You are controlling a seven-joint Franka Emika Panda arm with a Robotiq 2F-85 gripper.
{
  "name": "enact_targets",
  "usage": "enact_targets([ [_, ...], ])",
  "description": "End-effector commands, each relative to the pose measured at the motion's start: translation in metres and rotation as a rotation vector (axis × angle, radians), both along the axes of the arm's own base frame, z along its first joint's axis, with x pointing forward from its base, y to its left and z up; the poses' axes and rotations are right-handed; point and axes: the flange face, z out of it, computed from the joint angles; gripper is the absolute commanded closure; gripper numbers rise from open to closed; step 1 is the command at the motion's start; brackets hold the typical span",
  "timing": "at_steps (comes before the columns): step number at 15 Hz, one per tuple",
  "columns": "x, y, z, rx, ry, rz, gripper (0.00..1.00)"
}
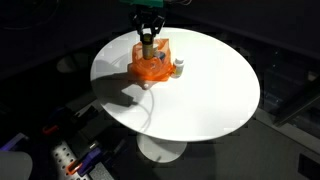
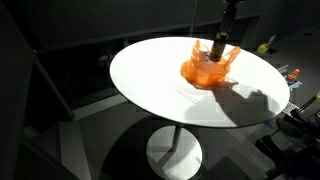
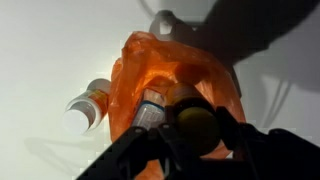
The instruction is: Put the black and yellow container in the plastic bag
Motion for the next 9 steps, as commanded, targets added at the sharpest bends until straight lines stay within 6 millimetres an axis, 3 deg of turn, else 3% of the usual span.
enact_targets([
  [1,0.001,-0.003,-0.002,0.005,0.005,-0.001,0.8],
  [9,0.017,-0.02,-0.039,0.003,0.065,-0.028,0.8],
])
